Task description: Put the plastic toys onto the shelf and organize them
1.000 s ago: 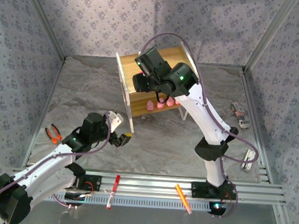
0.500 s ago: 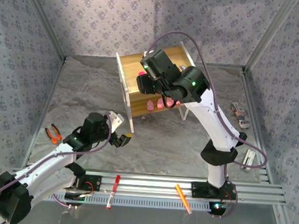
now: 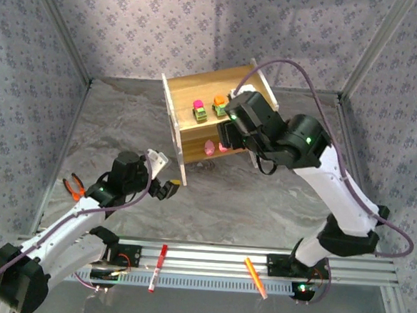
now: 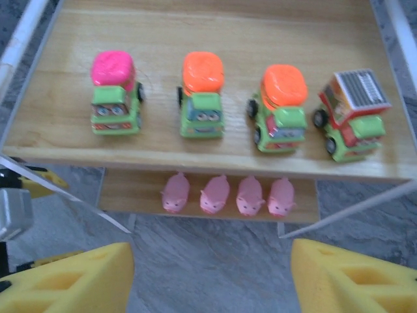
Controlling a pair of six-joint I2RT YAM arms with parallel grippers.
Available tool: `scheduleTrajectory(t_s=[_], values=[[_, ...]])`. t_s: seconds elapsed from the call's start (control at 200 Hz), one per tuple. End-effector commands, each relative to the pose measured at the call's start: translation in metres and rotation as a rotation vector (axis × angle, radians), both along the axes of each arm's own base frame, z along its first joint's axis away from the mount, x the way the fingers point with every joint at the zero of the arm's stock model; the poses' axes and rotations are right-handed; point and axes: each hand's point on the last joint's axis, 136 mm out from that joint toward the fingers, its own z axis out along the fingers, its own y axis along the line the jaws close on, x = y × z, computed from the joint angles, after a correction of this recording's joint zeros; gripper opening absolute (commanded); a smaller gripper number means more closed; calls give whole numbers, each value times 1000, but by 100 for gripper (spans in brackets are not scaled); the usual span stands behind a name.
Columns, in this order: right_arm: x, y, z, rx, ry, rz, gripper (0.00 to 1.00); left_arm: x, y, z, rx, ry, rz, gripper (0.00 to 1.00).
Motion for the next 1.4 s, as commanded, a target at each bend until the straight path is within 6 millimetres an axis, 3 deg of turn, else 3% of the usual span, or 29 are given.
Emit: scheduleTrajectory(t_s=[0.0,0.155,0.33,0.465,0.69,0.984,1.204,1.229,1.394], values=[[-6,-25,4,23,-36,-60,71,2,4,13,-9,-12,6,100],[-14,-51,-14,21,-14,-111,83,6,13,12,-22,14,50,100],[-21,-77,-41,31,19,-179,86,19,26,16,-33,6,124,100],[-24,-102,-58,41,36,-244,100,24,36,14,-37,9,170,99],[-25,-145,-88,13,53,-373,100,36,51,10,-13,-1,241,100],[-23,-185,-118,-43,65,-496,100,61,80,13,-26,-30,378,100],[-13,-209,-131,-63,29,-587,100,81,117,10,-68,-7,497,100],[-12,-211,-141,-80,38,-590,100,83,122,9,-76,1,514,100],[-3,-225,-157,-63,43,-643,100,98,144,-1,-107,17,592,100]])
